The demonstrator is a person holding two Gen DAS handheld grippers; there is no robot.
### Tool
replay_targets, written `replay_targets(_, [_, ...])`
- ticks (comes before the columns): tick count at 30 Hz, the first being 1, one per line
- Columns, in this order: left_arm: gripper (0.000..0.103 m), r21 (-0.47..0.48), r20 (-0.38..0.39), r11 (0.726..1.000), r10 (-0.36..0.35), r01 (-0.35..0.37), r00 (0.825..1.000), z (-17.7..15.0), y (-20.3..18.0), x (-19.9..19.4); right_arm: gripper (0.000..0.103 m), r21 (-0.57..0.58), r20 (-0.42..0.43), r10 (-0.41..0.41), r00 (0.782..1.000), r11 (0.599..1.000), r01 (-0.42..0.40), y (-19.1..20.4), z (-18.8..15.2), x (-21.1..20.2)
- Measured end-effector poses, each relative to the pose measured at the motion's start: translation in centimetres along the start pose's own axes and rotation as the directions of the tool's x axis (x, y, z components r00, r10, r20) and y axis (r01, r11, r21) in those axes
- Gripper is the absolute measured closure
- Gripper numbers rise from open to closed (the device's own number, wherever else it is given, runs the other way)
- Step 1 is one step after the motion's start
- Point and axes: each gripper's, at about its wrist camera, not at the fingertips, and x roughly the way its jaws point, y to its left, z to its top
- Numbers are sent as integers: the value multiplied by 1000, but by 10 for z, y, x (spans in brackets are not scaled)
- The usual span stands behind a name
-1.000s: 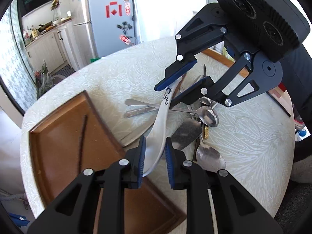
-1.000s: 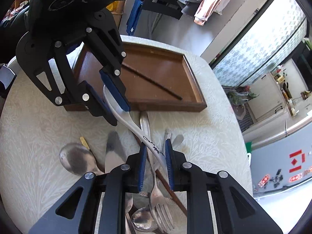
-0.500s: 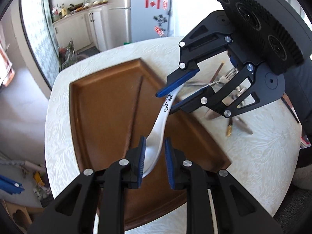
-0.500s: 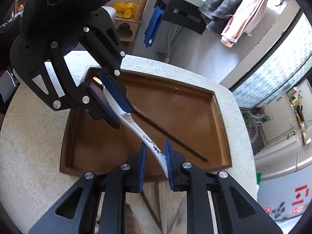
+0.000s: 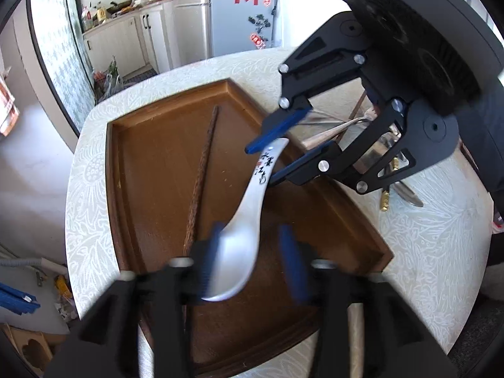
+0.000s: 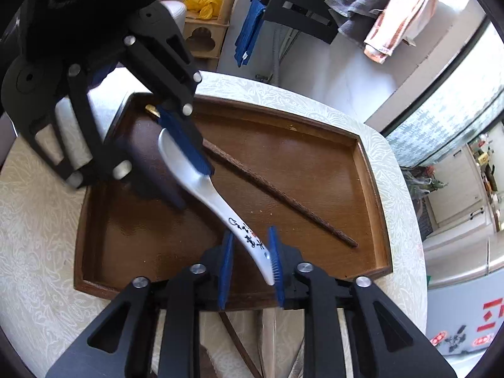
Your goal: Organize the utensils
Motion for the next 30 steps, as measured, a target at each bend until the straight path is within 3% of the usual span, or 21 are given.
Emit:
replay_targets(2, [35, 19, 22, 1000, 5, -6, 1000, 2, -7, -6, 53, 34, 18, -17, 1000, 999, 17, -4, -4, -11])
replay_targets(4, [21, 44, 48, 999, 24, -26, 999, 4, -16, -15, 43, 64, 41, -37, 998, 997, 35, -7, -8, -26])
replay_targets(5, [21, 55, 59, 998, 25, -29, 998, 5, -20, -19, 36, 83, 53, -52, 997, 995, 48, -8, -12, -35])
replay_targets(8, [14, 70, 89, 997, 7, -13, 996, 11, -32, -30, 30, 123, 72, -98, 993, 989, 88, -10, -25, -62])
replay_targets(15, [13, 137, 104, 990, -46, 32, 994, 30, -68, -21, 28, 239, 50, -191, 980, 955, 174, -17, -86, -118])
replay_targets(21, [13, 161, 88, 985, -76, 61, 993, 47, -84, 3, 29, 261, -45, -191, 980, 945, 196, -12, -139, -121])
replay_targets(24, [13, 176, 81, 982, -78, 63, 994, 52, -90, 13, 38, 276, -68, -179, 981, 942, 191, -11, -159, -119])
replay_targets(26, [15, 187, 72, 980, -80, 66, 994, 58, -93, 19, 45, 290, -77, -160, 984, 941, 175, -12, -171, -118])
replay_targets(28, [27, 197, 50, 978, -80, 68, 996, 65, -93, 29, 46, 304, -80, -140, 987, 939, 158, -12, -179, -114])
replay_targets(30, [31, 202, 26, 977, -83, 76, 996, 72, -91, 39, 46, 329, -80, -111, 991, 935, 131, -15, -186, -112])
